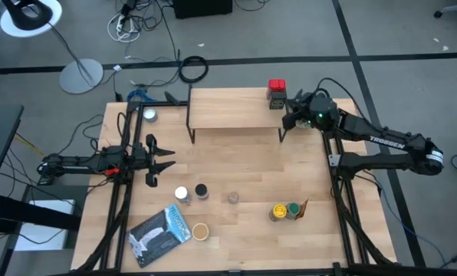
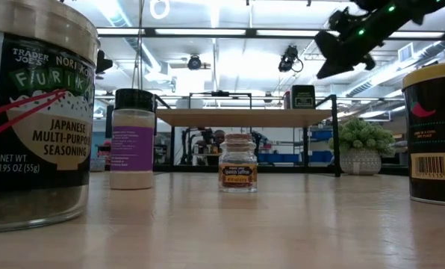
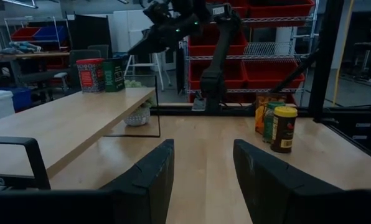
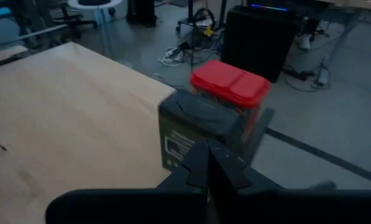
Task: Shelf spices
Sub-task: Put the gold seasoning bottle on the shelf
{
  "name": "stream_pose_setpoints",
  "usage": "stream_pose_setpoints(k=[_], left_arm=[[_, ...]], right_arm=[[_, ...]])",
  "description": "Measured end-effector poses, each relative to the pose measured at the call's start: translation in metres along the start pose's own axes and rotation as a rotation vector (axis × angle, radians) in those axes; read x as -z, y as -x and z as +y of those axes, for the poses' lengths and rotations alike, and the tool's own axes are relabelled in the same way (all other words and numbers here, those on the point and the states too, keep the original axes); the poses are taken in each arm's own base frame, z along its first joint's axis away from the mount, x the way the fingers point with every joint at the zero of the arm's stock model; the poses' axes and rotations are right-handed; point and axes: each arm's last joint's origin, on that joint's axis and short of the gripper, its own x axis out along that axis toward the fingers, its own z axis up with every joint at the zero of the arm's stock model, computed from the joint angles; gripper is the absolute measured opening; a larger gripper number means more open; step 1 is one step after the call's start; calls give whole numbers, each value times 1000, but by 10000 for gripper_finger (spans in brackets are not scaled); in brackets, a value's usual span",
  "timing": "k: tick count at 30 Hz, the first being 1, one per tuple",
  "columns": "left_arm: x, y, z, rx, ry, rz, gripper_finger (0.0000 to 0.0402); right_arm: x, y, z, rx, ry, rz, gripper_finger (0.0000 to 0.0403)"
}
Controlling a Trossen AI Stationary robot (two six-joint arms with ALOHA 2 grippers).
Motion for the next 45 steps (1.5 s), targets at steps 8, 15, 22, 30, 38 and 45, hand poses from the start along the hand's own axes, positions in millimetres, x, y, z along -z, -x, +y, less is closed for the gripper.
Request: stream_pose_setpoints(k=[8,15,22,30,38,45], left_arm=[[-2,0,0,-1,3,-18,170],[-3,0,0,-5,5,-36,170],[-3,0,0,-5,6,-36,170],[-3,0,0,-5,5,-36,170],[-3,0,0,-5,5,-36,170],[-3,0,0,-4,5,-36,170]], right_arm=[[16,44,-2,-56,-67,91,0],[33,63,5,-148,-57,201,0],[43,73,27,-274,-33,253,0],[52,73,72,-401,43,257,0],[62,65,105,-450,71,240,0],[68,60,116,-452,96,242,2]])
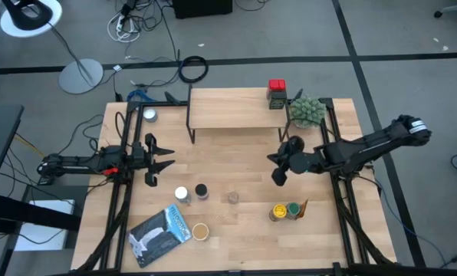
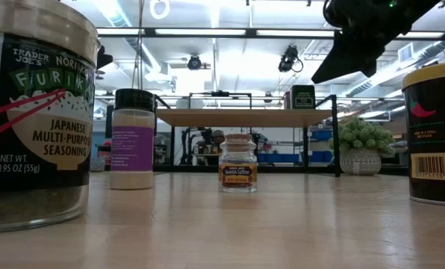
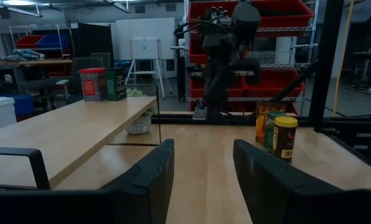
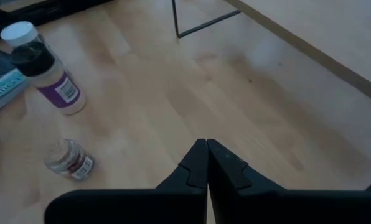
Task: Shelf spices
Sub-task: Put the gold seasoning bottle on the shelf
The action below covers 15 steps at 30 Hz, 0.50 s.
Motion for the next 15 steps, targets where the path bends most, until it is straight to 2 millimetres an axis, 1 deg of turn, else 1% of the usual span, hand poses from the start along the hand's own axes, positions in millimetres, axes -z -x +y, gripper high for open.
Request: stream_pose_setpoints(k=[15], left_arm=[[0,0,0,5,0,0,170]], right_arm=[[-6,-2,5,-32,47,-60,5]])
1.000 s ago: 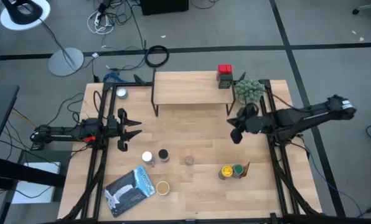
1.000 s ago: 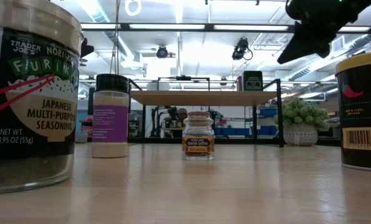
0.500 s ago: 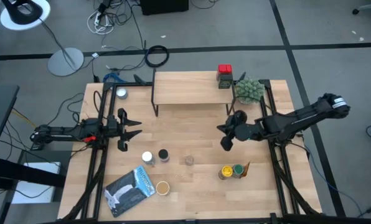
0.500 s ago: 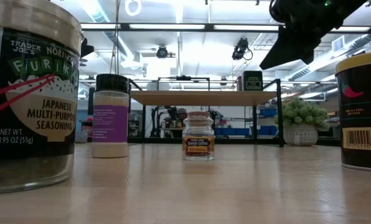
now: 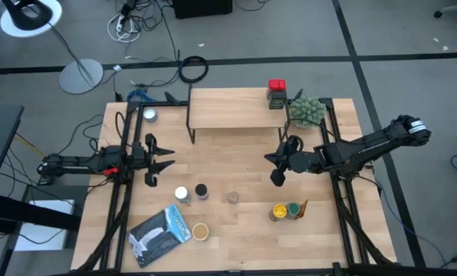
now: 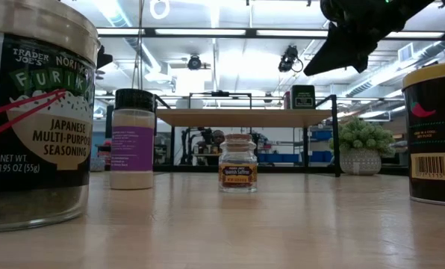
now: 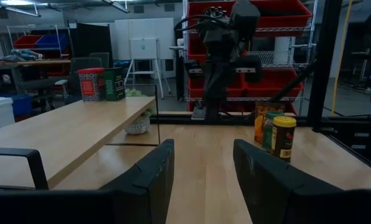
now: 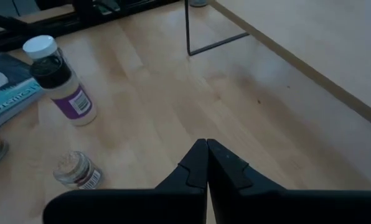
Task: Shelf spices
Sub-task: Put the gold seasoning bottle on the shelf
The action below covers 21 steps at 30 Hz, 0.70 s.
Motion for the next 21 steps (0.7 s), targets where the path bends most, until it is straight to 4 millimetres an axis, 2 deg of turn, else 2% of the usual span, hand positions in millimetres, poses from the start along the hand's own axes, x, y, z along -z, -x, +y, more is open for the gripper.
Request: stream_pose_setpoints(k=[21], left_arm=[[0,0,0,-2,0,0,170]], right_arm=[[0,0,0,-3,54,3,8]])
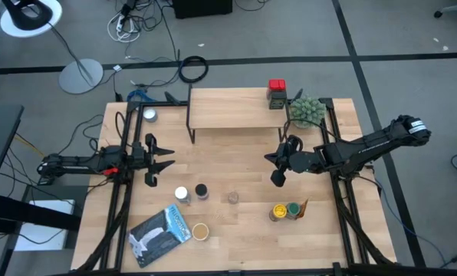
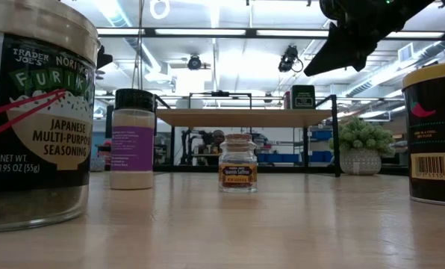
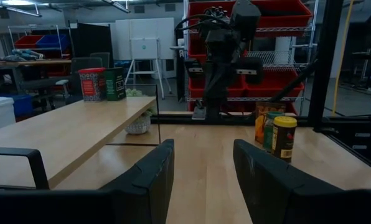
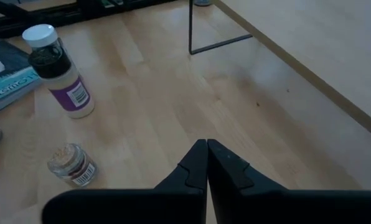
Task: Shelf spices
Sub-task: Put the gold seasoning bottle on the shelf
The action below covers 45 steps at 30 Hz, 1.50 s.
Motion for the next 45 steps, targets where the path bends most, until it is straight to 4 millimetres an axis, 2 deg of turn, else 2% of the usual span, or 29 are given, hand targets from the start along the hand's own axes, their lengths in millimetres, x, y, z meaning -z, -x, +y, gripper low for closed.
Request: stream_pose_setpoints(k=[7,12,18,26,36,41,45], left_arm=[[0,0,0,-2,0,-3,170],[-7,0,0,-6,15,-72,170],[-11,1,1,0,181,-114,170],[-13,1,3,-70,161,-142,170],[-16,1,2,-56,192,-148,170],[-39,-1,0,-6,202,-84,170],[-59,-14,-5,-2,159,53,170]], right_arm=[[0,0,0,0,-1,0,4],[0,0,0,0,-11,0,8],[0,0,0,1,-10,-1,4],[0,0,0,4,-3,-2,8],[0,0,0,4,6,-2,3],[0,0,0,4,6,-2,6],[0,0,0,4,6,-2,7]])
